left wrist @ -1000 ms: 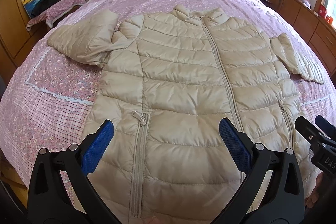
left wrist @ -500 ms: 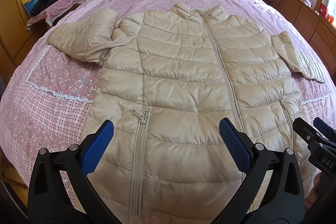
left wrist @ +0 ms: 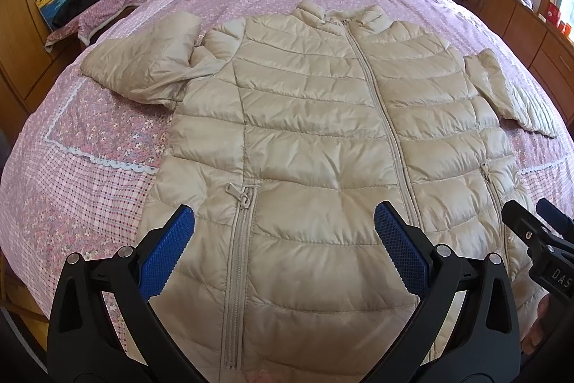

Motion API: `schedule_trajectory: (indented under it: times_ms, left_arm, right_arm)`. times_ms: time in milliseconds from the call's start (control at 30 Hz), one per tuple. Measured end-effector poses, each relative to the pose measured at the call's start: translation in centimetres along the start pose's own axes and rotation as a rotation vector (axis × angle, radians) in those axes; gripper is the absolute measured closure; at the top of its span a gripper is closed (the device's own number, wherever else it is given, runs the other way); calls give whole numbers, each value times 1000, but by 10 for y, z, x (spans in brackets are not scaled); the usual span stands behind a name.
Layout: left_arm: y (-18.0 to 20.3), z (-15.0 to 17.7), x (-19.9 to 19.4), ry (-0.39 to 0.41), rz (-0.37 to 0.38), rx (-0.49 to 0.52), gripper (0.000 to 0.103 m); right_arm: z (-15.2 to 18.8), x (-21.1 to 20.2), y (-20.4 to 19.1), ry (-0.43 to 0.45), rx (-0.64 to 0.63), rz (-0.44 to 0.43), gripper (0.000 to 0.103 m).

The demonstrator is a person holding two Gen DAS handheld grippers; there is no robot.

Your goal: Fold large clothes

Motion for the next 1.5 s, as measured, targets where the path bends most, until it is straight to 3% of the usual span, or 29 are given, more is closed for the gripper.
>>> schedule_trajectory:
  times_ms: [433,933,1167,1500]
  left_arm:
    - [-1,-4,0,-7,9,-9,3]
    - [13,-6,7,-26,21,5,3]
    - [27,-9,13,-38,50,24,3]
    - [37,-6,28,-87,79,-9,3]
  right_arm:
    - [-1,6,9,-13,-13,6,5]
    - [-15,8,49,13,-11,44,5]
    - [-42,18,105,19,21,74,5]
    - [-104,58,250,54,312,100,5]
Point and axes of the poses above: each gripper's, at about its wrist camera, not at the fingertips, and x roughly the way its jaws point, y to its right, z to its underside, the point moved 1 cm from there along x, roughly the way its jaws point, and after that the axes turned 1 degree about x, right-handed, at the moved point
